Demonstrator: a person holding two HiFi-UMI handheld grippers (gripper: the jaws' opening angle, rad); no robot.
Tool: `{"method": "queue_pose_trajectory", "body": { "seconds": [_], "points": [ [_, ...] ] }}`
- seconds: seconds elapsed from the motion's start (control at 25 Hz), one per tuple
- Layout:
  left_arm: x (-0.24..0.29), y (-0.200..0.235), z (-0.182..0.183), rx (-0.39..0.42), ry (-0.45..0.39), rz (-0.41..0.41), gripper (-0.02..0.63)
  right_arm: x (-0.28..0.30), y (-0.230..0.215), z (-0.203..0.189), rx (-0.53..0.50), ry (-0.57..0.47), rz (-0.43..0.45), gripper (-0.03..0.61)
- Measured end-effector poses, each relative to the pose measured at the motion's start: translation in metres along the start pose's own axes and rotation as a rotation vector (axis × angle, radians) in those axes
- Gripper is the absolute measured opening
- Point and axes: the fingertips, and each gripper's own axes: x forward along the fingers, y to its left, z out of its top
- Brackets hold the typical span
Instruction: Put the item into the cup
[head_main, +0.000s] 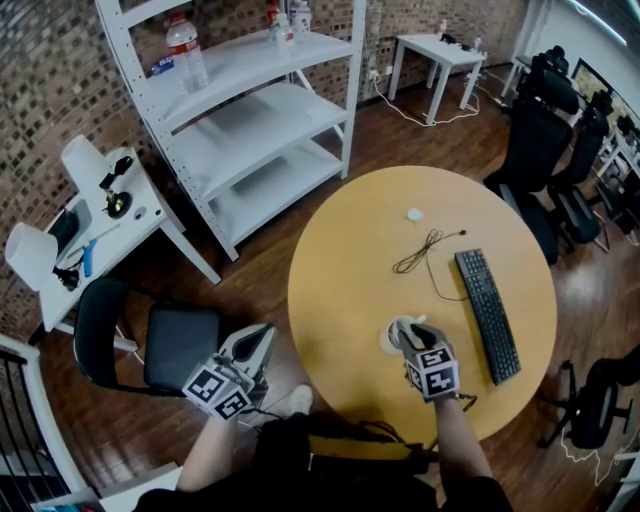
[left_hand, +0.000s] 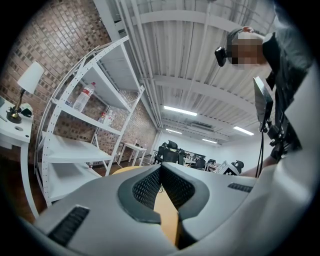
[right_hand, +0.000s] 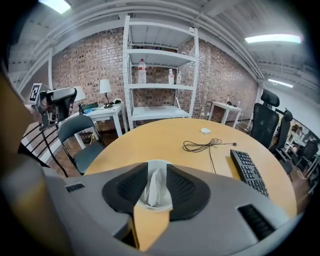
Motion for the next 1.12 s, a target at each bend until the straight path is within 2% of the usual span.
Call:
{"method": "queue_pose_trajectory", "body": {
  "seconds": [0.16, 0.36, 0.44, 0.56, 0.64, 0.76, 0.92, 1.12],
  "points": [
    [0.013, -0.007, 0.000, 0.011, 0.003, -0.033, -0.005, -0.027, -0.008, 0.019, 0.049, -0.152, 0.003, 0.123],
    [0.036, -0.024, -0.002, 0.025, 0.017, -0.101, -0.005, -0.098, -0.035, 0.034, 0.219, -0.443, -0.008, 0.120],
    [0.048, -0.036, -0.001, 0.036, 0.022, -0.139, -0.005, -0.131, -0.055, 0.031, 0.297, -0.567, -0.037, 0.082],
    [0.067, -0.053, 0.001, 0.053, 0.030, -0.199, -0.005, -0.174, -0.083, 0.016, 0.361, -0.694, -0.147, 0.080],
    [0.077, -0.064, 0.000, 0.058, 0.037, -0.237, -0.005, -0.200, -0.097, 0.002, 0.373, -0.740, -0.246, 0.028],
    [0.095, -0.078, -0.004, 0.068, 0.051, -0.292, -0.005, -0.232, -0.112, -0.023, 0.409, -0.773, -0.341, 0.011],
    [0.116, -0.095, -0.006, 0.094, 0.070, -0.351, -0.005, -0.259, -0.120, -0.053, 0.423, -0.753, -0.426, 0.009],
    [0.127, -0.105, 0.002, 0.053, 0.026, -0.356, -0.005, -0.267, -0.133, -0.076, 0.476, -0.735, -0.480, 0.006]
  ]
}}
